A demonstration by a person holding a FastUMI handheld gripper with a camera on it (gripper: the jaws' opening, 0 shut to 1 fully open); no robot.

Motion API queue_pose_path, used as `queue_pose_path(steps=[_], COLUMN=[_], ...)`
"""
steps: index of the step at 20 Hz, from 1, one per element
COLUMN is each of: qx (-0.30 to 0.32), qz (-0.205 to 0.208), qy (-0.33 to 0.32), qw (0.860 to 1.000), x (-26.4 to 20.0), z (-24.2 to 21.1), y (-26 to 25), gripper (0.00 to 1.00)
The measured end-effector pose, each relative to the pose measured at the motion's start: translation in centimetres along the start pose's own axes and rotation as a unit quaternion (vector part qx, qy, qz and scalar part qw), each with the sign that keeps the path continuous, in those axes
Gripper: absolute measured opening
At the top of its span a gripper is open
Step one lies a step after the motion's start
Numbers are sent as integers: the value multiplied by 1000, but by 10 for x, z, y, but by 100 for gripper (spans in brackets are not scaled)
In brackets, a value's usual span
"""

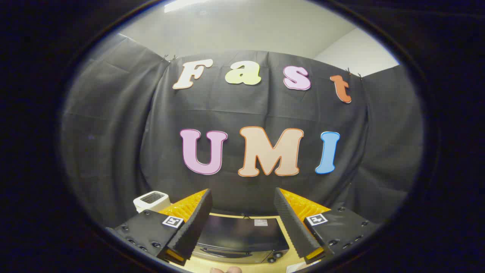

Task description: Open the toaster oven, put the food inside, and close the toaster oven door.

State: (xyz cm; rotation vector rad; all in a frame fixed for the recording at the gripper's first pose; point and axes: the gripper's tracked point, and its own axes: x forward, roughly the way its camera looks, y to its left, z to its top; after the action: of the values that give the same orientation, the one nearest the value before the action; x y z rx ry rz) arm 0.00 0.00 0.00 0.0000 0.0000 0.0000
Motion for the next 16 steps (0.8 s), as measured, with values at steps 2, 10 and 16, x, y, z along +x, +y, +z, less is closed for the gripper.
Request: queue_pose_path(steps=[2,10,16], qx=[0,0,20], qz=[-4,-13,-3], qy=[-4,-3,-15], qw=[1000,1000,1000], x=[9,29,30], z=[1,-4,-10], y=[-2,-6,1], gripper=[100,100,100])
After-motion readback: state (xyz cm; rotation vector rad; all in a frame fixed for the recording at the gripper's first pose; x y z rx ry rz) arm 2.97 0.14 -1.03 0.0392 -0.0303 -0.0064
